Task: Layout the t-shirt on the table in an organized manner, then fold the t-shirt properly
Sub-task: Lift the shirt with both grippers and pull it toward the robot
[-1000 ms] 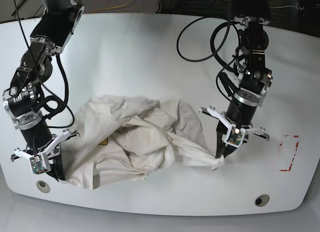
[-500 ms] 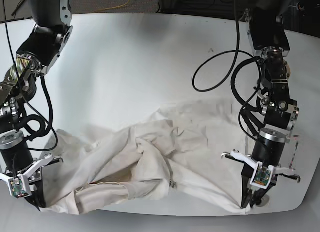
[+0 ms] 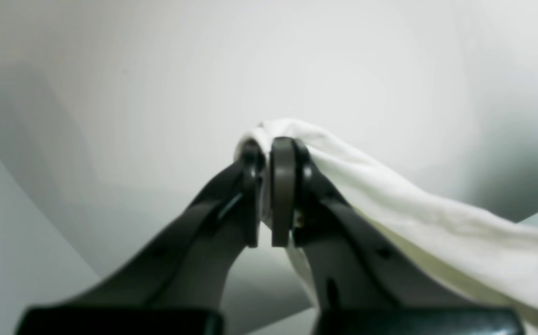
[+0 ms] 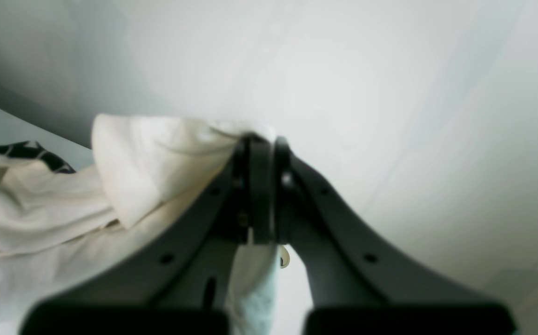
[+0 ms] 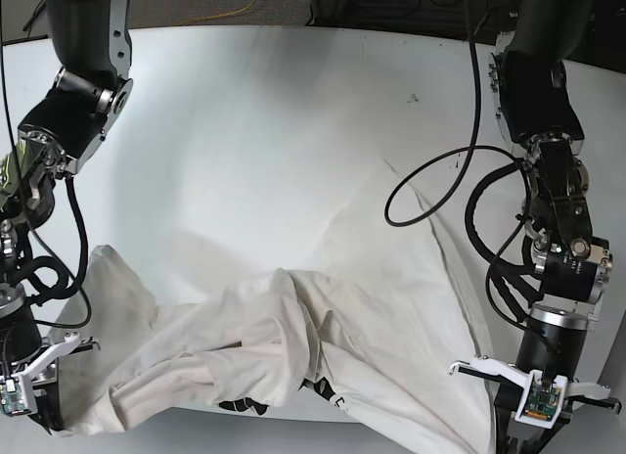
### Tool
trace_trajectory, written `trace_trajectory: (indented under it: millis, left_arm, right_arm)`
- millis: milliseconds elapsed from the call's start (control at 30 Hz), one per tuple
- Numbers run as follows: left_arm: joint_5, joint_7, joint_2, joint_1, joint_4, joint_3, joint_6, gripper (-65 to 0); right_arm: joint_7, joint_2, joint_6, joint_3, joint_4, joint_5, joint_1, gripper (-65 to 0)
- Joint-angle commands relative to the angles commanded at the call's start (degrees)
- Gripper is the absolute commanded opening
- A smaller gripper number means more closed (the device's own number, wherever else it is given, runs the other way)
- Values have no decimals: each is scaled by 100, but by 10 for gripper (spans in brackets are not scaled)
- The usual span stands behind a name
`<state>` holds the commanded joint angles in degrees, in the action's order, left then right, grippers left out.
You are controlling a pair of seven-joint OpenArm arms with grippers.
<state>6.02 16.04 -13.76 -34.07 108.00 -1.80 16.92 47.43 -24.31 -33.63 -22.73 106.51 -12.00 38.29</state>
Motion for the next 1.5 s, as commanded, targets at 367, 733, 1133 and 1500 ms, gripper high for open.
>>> trace_trajectory:
  millis: [367, 733, 1133, 1500]
  left_arm:
    - [-18, 0, -229, -185, -396, -193, 0, -650]
    - [-26, 0, -290, -360, -791, -782, 9, -650]
    - [-26, 0, -484, -457, -879, -853, 9, -650]
    - [-26, 0, -492, -624, -1116, -1363, 9, -650]
  right_arm:
    - [0, -264, -26, -158, -756, -35, 202, -650]
    - [0, -290, -9, -176, -1134, 9, 193, -650]
    - [0, -360, 0, -176, -1160, 9, 141, -650]
    - [9, -484, 0, -176, -1160, 9, 123, -650]
